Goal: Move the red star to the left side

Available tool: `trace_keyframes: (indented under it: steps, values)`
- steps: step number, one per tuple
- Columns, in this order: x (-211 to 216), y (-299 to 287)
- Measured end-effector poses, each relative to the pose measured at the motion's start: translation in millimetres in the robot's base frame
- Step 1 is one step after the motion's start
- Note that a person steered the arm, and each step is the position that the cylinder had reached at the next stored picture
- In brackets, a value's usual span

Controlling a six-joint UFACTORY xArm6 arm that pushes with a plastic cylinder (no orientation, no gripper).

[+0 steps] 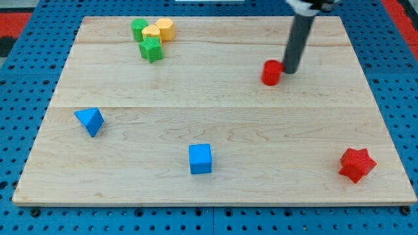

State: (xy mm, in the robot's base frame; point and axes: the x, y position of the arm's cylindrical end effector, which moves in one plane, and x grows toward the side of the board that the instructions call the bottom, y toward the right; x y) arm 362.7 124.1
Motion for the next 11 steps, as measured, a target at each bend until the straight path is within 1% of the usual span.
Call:
trace_keyframes:
  steps: [1,2,3,4,5,6,7,8,9,10,11]
  values:
    - [11,-66]
    - [34,-132]
    - [73,-176]
    - [78,-93]
    - [93,17]
    - [154,109]
    - [221,137]
    - [234,143]
    - [241,91]
    - [227,-24]
    - [210,-104]
